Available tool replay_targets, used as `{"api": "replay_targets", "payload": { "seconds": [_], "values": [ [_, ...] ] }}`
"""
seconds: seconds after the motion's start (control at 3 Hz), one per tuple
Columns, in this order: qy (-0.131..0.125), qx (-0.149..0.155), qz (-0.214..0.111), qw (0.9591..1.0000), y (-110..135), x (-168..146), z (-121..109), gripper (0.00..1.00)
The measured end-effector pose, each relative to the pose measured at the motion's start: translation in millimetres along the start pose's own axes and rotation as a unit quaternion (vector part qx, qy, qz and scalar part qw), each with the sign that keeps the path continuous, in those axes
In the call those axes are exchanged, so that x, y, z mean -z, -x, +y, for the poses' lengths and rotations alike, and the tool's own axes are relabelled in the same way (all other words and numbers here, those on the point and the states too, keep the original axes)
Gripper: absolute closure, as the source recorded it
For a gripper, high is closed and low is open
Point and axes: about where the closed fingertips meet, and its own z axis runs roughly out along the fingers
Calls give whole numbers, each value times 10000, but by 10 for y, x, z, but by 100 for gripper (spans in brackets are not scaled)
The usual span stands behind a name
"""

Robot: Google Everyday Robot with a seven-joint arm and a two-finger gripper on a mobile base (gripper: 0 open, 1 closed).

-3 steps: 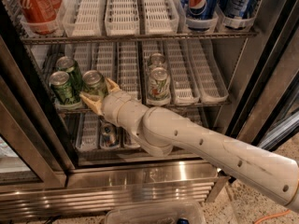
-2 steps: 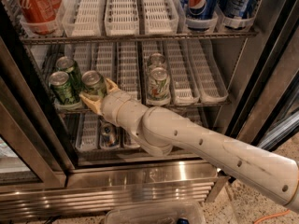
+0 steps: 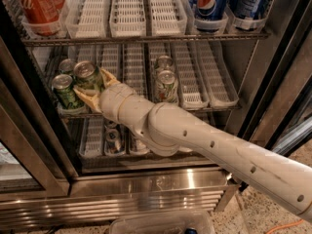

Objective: Pick green can from middle shelf of fridge

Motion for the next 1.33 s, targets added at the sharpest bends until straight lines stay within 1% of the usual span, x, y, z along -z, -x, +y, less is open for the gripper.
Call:
{"api": "replay_targets", "payload": {
  "seconds": [0.33, 0.67, 1.0, 1.33],
  "values": [
    [173, 165, -194, 9995, 243, 9, 31, 100],
    [419, 232, -205, 9986, 375, 108, 182, 100],
    [679, 283, -130, 9972, 483, 231, 363, 100],
    [840, 299, -44, 9960, 591, 383, 527, 100]
  ]
}}
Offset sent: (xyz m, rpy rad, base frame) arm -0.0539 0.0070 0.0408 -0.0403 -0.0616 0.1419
